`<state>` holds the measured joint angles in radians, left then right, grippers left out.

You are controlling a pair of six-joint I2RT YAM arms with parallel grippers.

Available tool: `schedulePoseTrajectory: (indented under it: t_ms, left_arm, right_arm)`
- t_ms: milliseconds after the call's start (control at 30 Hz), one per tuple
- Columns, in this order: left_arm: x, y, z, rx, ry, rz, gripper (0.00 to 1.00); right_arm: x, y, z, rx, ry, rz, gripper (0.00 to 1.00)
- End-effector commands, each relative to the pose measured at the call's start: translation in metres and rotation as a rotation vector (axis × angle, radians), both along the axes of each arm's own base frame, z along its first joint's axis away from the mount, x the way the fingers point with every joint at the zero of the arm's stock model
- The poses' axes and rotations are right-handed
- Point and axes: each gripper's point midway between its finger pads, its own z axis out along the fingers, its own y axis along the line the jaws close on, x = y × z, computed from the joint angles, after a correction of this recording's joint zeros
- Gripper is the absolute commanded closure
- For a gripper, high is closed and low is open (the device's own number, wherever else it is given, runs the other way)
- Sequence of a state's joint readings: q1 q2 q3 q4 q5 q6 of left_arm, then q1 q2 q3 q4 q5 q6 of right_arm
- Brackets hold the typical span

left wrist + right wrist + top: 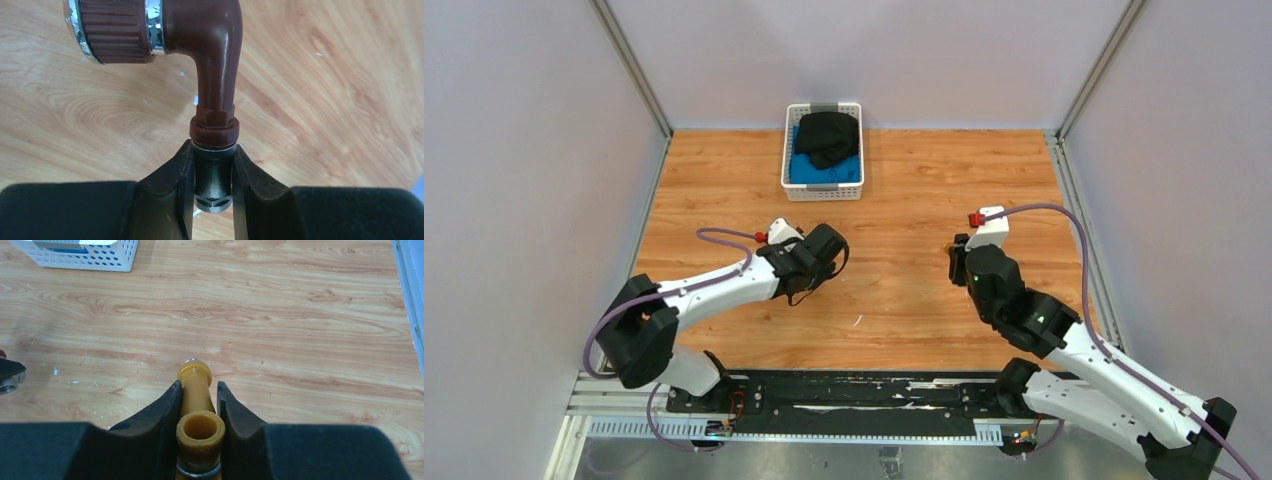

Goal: Install the water faucets
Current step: Place the water faucet at the center of the board.

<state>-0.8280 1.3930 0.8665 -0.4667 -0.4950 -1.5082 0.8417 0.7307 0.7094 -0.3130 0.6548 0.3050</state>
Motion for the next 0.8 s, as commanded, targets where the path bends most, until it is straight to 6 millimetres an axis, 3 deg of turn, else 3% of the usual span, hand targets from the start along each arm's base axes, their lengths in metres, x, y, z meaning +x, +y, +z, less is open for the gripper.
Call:
schedulePoseTrajectory:
  t_ms: [0,200,300,433,567,767]
  left_arm:
    - [-0.006,0.024,-0.022,0.149,0.081,0.102,1.0]
    - [-0.002,0.019,-0.038,0.226,0.134,0.062,1.0]
    - [-0.006,0.02,-0.046,0.261,0.176,0.044,0.84]
    - [-0.009,0.017,-0.056,0.272,0.215,0.034,0.78]
    - [-0.01,0.011,-0.059,0.255,0.234,0.02,0.57]
    - [-0.009,0.009,-0.053,0.249,0.225,0.006,0.5]
  right_arm:
    - [-0.005,-0.01,-0.005,-0.003,0.01,-0.015,1.0]
    - [-0.011,-0.018,-0.007,0.005,0.013,-0.029,1.0]
    - [-0.012,-0.021,-0.006,0.009,0.006,-0.033,1.0]
    - [-0.013,-0.022,-0.005,0.006,0.004,-0.034,1.0]
    - [-0.014,-0.022,-0.007,0.01,0.006,-0.034,1.0]
    - [-0.016,-0.025,-0.008,0.011,0.009,-0.04,1.0]
